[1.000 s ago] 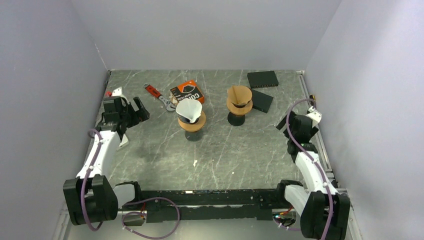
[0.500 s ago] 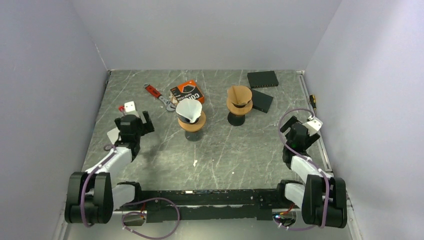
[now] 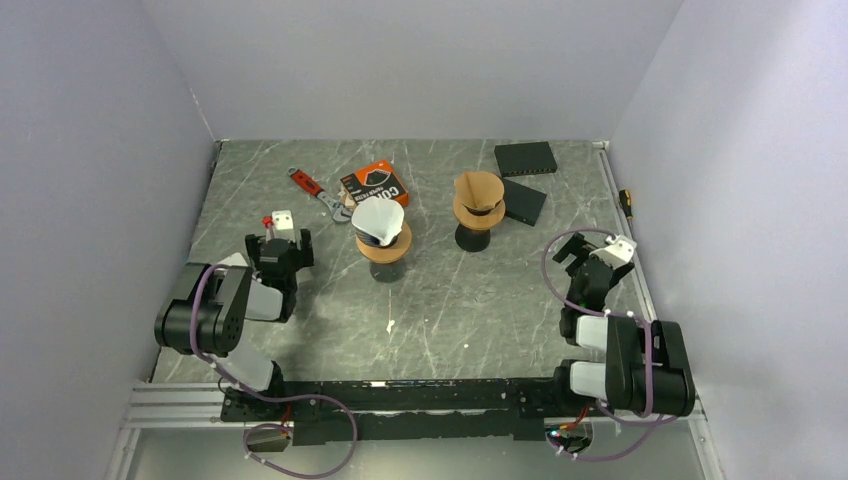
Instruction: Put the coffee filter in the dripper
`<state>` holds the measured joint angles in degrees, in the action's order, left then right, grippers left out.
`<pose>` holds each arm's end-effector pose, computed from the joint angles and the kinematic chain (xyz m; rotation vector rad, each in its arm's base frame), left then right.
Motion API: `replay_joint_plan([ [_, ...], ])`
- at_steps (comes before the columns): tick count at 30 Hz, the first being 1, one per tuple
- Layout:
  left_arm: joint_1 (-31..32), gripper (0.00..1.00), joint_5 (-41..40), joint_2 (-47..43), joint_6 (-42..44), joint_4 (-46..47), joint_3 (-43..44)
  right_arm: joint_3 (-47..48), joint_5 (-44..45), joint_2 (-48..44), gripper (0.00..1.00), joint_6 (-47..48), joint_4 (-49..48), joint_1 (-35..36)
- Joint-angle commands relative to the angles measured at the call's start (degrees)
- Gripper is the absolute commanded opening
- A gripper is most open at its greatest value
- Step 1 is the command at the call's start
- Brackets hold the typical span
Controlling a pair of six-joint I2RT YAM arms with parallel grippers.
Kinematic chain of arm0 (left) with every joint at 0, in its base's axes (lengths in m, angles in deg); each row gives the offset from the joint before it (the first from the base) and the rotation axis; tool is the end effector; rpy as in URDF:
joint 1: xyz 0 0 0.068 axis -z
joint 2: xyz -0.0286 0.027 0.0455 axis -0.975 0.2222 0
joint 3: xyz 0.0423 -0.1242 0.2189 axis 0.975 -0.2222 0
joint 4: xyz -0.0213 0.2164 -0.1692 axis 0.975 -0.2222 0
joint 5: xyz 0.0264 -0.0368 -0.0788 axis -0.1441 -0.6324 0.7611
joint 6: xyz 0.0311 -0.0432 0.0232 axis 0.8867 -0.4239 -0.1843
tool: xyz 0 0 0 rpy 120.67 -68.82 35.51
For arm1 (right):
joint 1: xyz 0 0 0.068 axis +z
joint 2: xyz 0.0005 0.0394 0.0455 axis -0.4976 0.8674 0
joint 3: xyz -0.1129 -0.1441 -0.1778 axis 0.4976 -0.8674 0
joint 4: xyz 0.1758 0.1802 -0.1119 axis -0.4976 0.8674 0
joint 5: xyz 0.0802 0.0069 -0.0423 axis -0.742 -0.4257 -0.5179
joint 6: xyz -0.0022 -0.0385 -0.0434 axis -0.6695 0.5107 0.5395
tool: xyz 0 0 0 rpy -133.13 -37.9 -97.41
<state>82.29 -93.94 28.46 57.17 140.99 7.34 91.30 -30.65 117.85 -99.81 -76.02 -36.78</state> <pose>0.2641 -0.0092 0.0890 -0.1634 1.8944 0.2744 0.2169 -0.0409 0.1199 0.5794 1.6278 -0.2025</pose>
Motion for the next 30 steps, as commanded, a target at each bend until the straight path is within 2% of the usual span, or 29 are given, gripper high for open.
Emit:
replay_joint_plan([
  [1, -0.16, 0.99, 1.25, -1.28, 2.01, 8.92, -1.32, -0.79, -2.87, 3.51, 1.00, 2.55, -12.72, 0.66],
  [4, 0.39, 0.99, 1.07, 5.90, 5.52, 22.80, -3.01, 0.11, -3.11, 4.87, 1.00, 4.48, -12.75, 2.06],
  [6, 0.37, 1.00, 1.42, 1.78, 2.70, 12.31, -2.03, 0.05, -3.59, 6.16, 1.00, 5.62, -14.55, 2.80],
  [9, -0.47, 1.00, 1.16, 4.21, 3.73, 17.10, -1.54, -0.01, -4.10, 8.03, 1.00, 6.39, -16.48, 3.43],
  [12, -0.47, 0.99, 1.14, 1.93, 2.19, 11.16, -0.63, 0.48, -4.39, 12.08, 1.00, 7.92, -20.15, 4.20],
  [14, -0.59, 1.00, 0.75, 3.08, 2.39, 11.64, 0.04, 4.07, -4.72, 11.25, 1.00, 7.90, -11.45, 4.57],
  [17, -0.81, 1.00, -1.75, 3.06, 1.04, 9.58, 1.30, 6.16, -4.12, 12.09, 1.00, 9.18, -8.73, 5.68],
  [19, -1.22, 1.00, -2.80, 2.87, -1.04, 6.38, 2.54, 5.97, -4.04, 12.79, 1.00, 9.49, -10.16, 5.72],
  [30, -1.52, 0.99, -2.58, 3.14, -1.33, 7.14, 2.53, 6.82, -2.85, 12.63, 1.00, 10.46, -8.36, 6.59],
])
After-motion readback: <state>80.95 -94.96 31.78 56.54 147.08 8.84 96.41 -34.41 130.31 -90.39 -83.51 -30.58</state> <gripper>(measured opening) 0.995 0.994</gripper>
